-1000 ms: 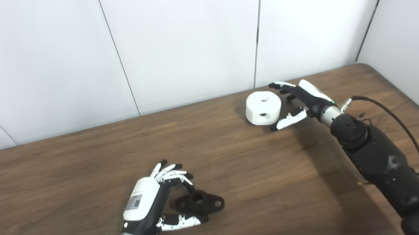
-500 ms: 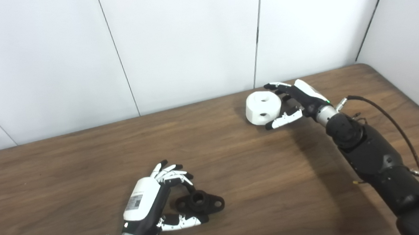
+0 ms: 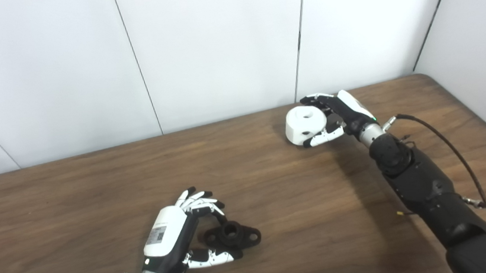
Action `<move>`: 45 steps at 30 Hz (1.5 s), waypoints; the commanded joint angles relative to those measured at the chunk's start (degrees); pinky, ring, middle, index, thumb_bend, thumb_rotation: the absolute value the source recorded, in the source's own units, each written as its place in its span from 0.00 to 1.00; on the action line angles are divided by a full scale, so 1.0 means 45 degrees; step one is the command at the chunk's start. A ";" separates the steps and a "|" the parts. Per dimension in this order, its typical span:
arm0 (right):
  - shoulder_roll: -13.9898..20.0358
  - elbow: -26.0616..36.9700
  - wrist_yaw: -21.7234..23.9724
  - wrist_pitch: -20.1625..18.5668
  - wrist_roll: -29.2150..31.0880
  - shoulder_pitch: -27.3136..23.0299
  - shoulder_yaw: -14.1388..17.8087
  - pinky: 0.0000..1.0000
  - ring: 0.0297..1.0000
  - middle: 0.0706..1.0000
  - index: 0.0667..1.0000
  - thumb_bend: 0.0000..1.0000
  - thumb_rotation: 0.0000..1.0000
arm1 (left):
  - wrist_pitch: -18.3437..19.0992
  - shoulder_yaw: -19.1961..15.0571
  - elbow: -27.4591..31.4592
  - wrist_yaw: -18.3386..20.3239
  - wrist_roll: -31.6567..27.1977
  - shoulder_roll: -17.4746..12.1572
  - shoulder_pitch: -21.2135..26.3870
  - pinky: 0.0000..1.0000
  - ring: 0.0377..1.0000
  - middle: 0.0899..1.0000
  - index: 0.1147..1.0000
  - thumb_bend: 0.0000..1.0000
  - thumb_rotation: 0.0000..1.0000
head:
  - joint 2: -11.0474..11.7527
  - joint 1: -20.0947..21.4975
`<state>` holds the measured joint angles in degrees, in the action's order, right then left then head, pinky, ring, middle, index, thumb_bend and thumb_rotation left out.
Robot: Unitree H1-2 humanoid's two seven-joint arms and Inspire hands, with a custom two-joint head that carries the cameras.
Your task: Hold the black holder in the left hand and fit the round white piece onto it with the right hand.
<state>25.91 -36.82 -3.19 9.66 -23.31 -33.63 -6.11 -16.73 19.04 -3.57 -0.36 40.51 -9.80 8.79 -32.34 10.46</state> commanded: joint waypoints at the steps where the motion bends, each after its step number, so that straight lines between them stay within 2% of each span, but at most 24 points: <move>1: 0.0122 0.0062 -0.1064 0.0766 -0.0524 -0.0613 -0.0081 0.54 0.59 0.62 0.63 0.64 0.08 | -0.0063 0.0050 0.0280 -0.0188 -0.0158 0.0116 -0.0184 0.98 0.86 0.70 0.41 0.52 0.06 | -0.0001 0.0001; 2: 0.0112 -0.0005 -0.1325 0.0860 -0.0667 -0.0621 -0.0125 0.50 0.55 0.58 0.53 0.56 0.11 | -0.0076 0.0048 0.0295 -0.0181 -0.0172 0.0116 -0.0189 0.98 0.86 0.70 0.41 0.52 0.06 | -0.0001 0.0001; 5: 0.0075 -0.0309 -0.1932 0.1232 -0.0862 -0.0675 -0.0156 0.43 0.49 0.53 0.46 0.51 0.12 | -0.0085 0.0024 0.0327 -0.0147 -0.0253 0.0114 -0.0209 0.98 0.86 0.70 0.41 0.52 0.06 | -0.0030 0.0022; 13: 0.0112 -0.0395 -0.2348 0.1373 -0.0914 -0.0671 -0.0105 0.40 0.43 0.49 0.46 0.50 0.12 | -0.0178 0.0008 0.0222 -0.0240 -0.0211 0.0087 -0.0149 0.97 0.85 0.69 0.41 0.52 0.06 | -0.0110 0.0022; 20: 0.0163 -0.0083 -0.2129 0.1138 -0.0808 -0.0569 -0.0034 0.40 0.44 0.49 0.46 0.50 0.13 | -0.0112 0.0007 0.0289 -0.0133 -0.0325 0.0113 -0.0166 0.97 0.86 0.69 0.41 0.52 0.05 | -0.0190 0.0069; 24: 0.0174 0.0563 -0.1816 0.0987 -0.0653 -0.0343 0.0041 0.40 0.44 0.50 0.46 0.50 0.13 | -0.0108 -0.0001 0.0278 -0.0177 -0.0264 0.0087 -0.0153 0.97 0.85 0.69 0.41 0.52 0.05 | -0.0268 0.0084; 31: 0.0103 0.2677 -0.0824 0.0431 -0.0189 0.0358 0.0331 0.41 0.45 0.51 0.46 0.50 0.13 | -0.0085 -0.0043 0.0211 -0.0188 -0.0227 0.0020 -0.0130 0.97 0.85 0.69 0.41 0.52 0.05 | -0.0412 0.0197; 36: -0.0051 0.5477 0.0375 -0.1281 0.0119 0.1055 0.0575 0.42 0.46 0.51 0.46 0.50 0.13 | -0.0014 -0.0047 0.0084 -0.0152 -0.0213 0.0010 -0.0094 0.97 0.85 0.69 0.41 0.52 0.05 | -0.0538 0.0333; 41: -0.0214 0.7728 0.1286 -0.2404 0.0681 0.1574 0.0753 0.41 0.45 0.52 0.46 0.50 0.12 | 0.0045 0.0023 -0.0029 -0.0172 -0.0080 0.0053 -0.0079 0.95 0.85 0.69 0.41 0.52 0.05 | -0.0643 0.0271; 45: -0.0259 0.9701 0.2135 -0.3655 0.0990 0.2074 0.0790 0.41 0.45 0.51 0.46 0.50 0.13 | 0.0095 0.0034 -0.0116 -0.0206 -0.0112 0.0159 -0.0083 0.95 0.85 0.69 0.41 0.52 0.05 | -0.0751 0.0186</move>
<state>24.49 3.33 5.53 -5.50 -19.57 -23.28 -3.45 -16.27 19.07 -3.22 -0.16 40.23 -9.53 8.46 -35.68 11.34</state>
